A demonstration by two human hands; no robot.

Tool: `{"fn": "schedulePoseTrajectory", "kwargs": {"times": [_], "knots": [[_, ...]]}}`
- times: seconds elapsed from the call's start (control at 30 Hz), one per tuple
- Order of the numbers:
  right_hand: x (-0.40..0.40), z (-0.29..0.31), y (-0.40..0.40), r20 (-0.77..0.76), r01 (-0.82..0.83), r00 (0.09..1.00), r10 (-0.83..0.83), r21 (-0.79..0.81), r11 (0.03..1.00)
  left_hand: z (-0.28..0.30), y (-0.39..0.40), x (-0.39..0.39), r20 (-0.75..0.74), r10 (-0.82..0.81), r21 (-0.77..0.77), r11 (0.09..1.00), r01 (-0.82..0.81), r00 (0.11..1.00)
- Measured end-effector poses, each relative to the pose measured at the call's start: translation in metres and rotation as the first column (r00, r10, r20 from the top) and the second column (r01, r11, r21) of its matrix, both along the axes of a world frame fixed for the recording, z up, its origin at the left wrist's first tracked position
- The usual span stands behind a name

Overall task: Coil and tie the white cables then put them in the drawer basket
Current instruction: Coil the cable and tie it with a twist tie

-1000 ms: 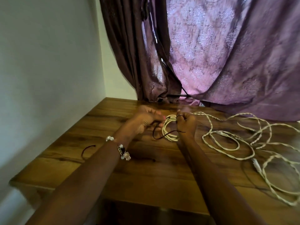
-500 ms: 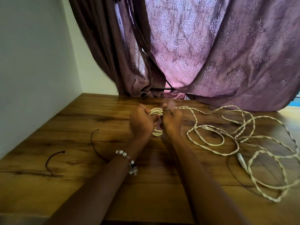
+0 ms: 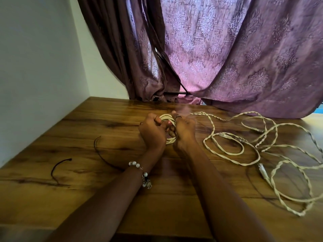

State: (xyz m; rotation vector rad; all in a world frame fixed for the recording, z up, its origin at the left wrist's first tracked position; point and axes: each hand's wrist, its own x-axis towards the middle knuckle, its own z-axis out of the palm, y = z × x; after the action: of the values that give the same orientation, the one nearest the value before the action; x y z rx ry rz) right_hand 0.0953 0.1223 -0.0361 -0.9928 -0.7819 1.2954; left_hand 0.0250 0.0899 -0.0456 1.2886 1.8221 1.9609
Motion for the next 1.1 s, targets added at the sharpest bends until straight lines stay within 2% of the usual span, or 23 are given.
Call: {"fn": "schedulePoseTrajectory", "kwargs": {"times": [0.2, 0.3, 0.4, 0.47, 0.57, 0.67, 0.73, 0.77, 0.83, 0.9, 1.0, 1.03, 1.1], "knots": [[-0.002, -0.004, 0.006, -0.257, -0.067, 0.966, 0.040, -0.099, 0.993, -0.001, 0.004, 0.002, -0.005, -0.068, 0.017, 0.998, 0.068, 0.998], [-0.001, -0.005, 0.005, -0.282, -0.055, 0.959, 0.024, -0.102, 0.993, -0.003, 0.004, 0.001, -0.023, -0.089, -0.032, 0.996, 0.088, 0.996], [0.003, -0.002, 0.000, -0.280, -0.012, 0.960, -0.016, -0.097, 0.995, 0.004, 0.004, -0.005, -0.069, -0.205, -0.134, 0.972, 0.194, 0.976], [0.006, 0.002, -0.005, -0.272, 0.019, 0.961, -0.041, -0.081, 0.997, 0.015, 0.001, -0.010, -0.060, -0.335, -0.234, 0.921, 0.313, 0.940], [0.009, 0.011, -0.013, -0.279, 0.040, 0.959, -0.051, -0.048, 0.998, 0.025, -0.002, -0.022, 0.090, -0.512, -0.348, 0.787, 0.509, 0.854], [0.012, 0.014, -0.017, -0.270, 0.047, 0.961, -0.053, -0.030, 0.998, 0.031, -0.007, -0.040, 0.068, -0.602, -0.425, 0.704, 0.569, 0.796], [0.014, 0.014, -0.017, -0.207, 0.066, 0.976, -0.069, -0.021, 0.998, 0.039, -0.010, -0.050, -0.071, -0.620, -0.490, 0.704, 0.514, 0.781], [0.016, 0.013, -0.017, -0.182, 0.076, 0.980, -0.077, -0.013, 0.997, 0.043, -0.010, -0.055, -0.200, -0.591, -0.523, 0.739, 0.425, 0.781], [0.018, 0.013, -0.015, -0.161, 0.094, 0.983, -0.093, -0.003, 0.996, 0.049, -0.011, -0.062, -0.506, -0.438, -0.515, 0.845, 0.147, 0.743], [0.020, 0.014, -0.016, -0.166, 0.107, 0.981, -0.105, 0.005, 0.994, 0.050, -0.010, -0.068, -0.709, -0.276, -0.418, 0.906, -0.071, 0.649], [0.019, 0.014, -0.017, -0.159, 0.137, 0.979, -0.131, 0.027, 0.990, 0.042, -0.008, -0.072, -0.773, -0.088, -0.256, 0.949, -0.182, 0.629], [0.018, 0.015, -0.019, -0.157, 0.151, 0.977, -0.144, 0.035, 0.988, 0.040, -0.007, -0.071, -0.758, -0.032, -0.219, 0.954, -0.207, 0.652], [0.015, 0.017, -0.020, -0.158, 0.158, 0.976, -0.149, 0.050, 0.986, 0.037, -0.007, -0.066, -0.647, 0.052, -0.200, 0.951, -0.235, 0.760]]}}
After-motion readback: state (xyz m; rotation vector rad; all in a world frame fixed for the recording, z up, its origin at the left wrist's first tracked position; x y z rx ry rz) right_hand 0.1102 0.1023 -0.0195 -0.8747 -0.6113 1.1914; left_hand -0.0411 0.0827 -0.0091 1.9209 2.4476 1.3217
